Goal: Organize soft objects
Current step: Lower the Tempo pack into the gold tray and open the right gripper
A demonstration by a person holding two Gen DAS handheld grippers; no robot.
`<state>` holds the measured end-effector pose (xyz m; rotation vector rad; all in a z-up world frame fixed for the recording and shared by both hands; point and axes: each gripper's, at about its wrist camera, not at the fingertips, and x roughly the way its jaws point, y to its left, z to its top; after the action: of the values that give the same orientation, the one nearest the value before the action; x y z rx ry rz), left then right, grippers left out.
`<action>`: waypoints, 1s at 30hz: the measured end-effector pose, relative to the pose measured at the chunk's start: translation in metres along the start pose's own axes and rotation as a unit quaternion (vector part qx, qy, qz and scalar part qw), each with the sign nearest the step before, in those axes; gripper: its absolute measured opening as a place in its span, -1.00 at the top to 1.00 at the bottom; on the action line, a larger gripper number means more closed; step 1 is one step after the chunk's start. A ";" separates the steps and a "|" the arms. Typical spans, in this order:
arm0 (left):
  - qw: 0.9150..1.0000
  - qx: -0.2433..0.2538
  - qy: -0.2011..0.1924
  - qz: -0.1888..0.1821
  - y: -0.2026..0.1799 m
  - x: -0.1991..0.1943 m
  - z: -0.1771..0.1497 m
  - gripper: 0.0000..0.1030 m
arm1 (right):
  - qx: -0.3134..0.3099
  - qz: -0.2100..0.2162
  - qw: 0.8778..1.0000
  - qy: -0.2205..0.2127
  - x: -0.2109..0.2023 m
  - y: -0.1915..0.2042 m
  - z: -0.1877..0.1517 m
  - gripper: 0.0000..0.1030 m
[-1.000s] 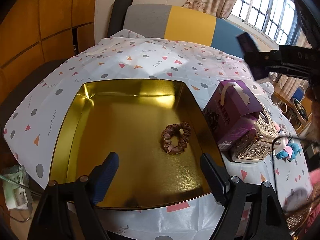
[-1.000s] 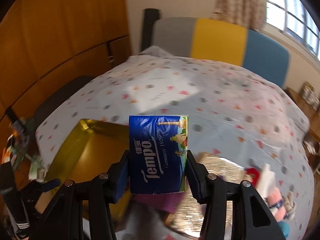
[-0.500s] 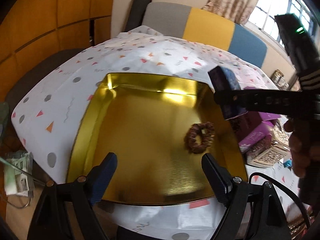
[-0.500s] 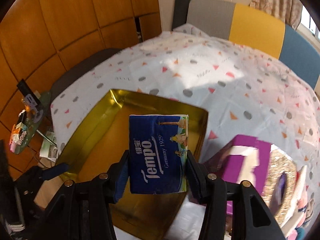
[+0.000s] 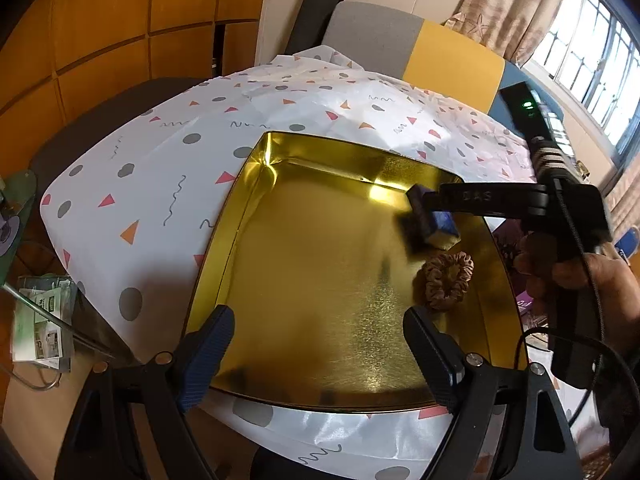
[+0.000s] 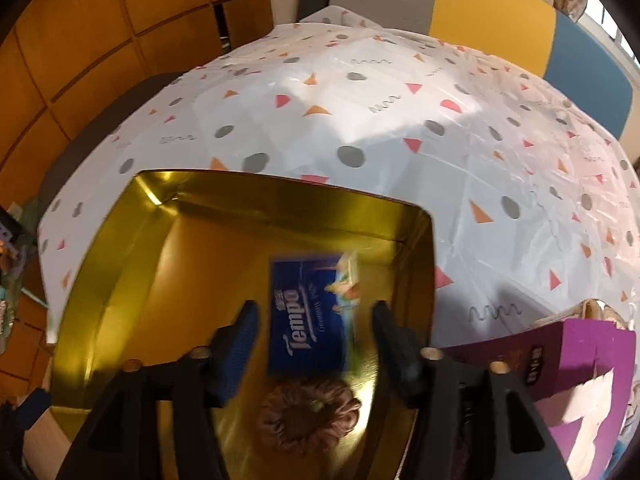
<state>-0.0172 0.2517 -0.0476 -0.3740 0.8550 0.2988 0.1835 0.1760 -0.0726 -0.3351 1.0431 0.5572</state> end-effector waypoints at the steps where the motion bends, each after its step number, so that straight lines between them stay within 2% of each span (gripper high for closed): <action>1: 1.000 -0.002 0.001 0.001 -0.001 0.001 0.000 -0.69 | 0.000 0.002 1.000 -0.003 -0.001 -0.001 -0.001 -0.47; 11: 1.000 0.004 0.001 0.005 -0.008 0.001 0.000 -0.69 | -0.019 0.019 0.998 -0.057 -0.042 0.006 -0.022 -0.47; 18: 1.000 0.015 -0.006 0.004 -0.015 -0.006 -0.001 -0.69 | -0.020 0.012 0.995 -0.099 -0.076 0.005 -0.043 -0.47; 30: 0.999 0.042 -0.010 0.001 -0.034 -0.014 -0.005 -0.69 | -0.018 -0.007 0.979 -0.202 -0.152 -0.015 -0.082 -0.47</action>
<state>-0.0158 0.2171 -0.0332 -0.2919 0.8458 0.2676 0.0749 0.0799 0.0229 -0.2465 0.6389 0.6014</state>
